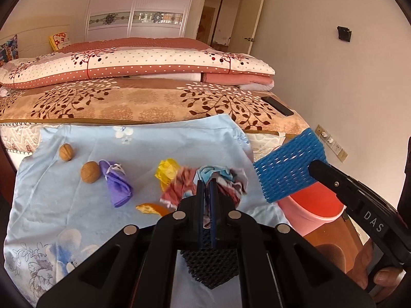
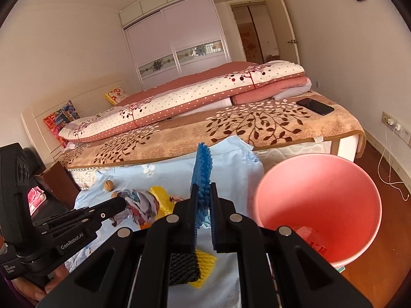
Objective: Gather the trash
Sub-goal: 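Carry the wrapper in the left tool while the right tool carries the blue net to the bucket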
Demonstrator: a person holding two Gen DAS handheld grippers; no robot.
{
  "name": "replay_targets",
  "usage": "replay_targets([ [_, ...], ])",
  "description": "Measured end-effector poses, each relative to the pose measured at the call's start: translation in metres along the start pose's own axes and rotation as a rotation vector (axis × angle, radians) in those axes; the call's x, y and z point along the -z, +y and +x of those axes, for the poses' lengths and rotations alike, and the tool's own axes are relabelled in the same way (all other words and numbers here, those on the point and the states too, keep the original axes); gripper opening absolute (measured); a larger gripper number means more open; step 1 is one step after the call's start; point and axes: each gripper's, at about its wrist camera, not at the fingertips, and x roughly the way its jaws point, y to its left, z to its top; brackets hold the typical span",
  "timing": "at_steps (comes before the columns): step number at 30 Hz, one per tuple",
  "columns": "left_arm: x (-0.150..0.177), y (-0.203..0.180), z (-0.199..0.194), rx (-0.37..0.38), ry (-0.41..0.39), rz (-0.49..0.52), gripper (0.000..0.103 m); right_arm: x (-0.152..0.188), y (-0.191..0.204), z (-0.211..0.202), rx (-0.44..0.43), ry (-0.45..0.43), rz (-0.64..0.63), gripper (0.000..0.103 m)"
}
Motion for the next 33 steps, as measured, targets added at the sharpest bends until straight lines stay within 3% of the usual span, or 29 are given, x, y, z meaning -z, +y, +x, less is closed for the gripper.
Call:
replay_targets([
  [10,-0.005,-0.048,0.016,0.093,0.000,0.085,0.004,0.004,-0.045,-0.017,0.092,-0.021,0.078,0.008],
  [20,0.006,-0.035,0.006,0.118,0.045,0.108,0.004,0.009,-0.059,-0.022,0.095,-0.017,0.105,0.008],
  [22,0.009,-0.026,0.004,0.123,0.082,0.101,0.015,0.010,-0.057,-0.022,0.090,-0.017,0.104,0.008],
  [23,0.012,-0.023,0.003,0.123,0.097,0.100,0.030,0.010,-0.057,-0.023,0.087,-0.017,0.104,0.008],
  [24,0.014,-0.020,0.001,0.124,0.106,0.096,0.037,0.011,-0.057,-0.023,0.085,-0.016,0.104,0.008],
  [27,0.025,-0.015,-0.004,0.136,0.138,0.095,0.038,0.010,-0.056,-0.022,0.080,-0.016,0.104,0.008],
  [33,0.049,-0.025,-0.003,0.135,0.202,0.188,0.039,0.013,-0.055,-0.026,0.075,-0.015,0.106,0.007],
])
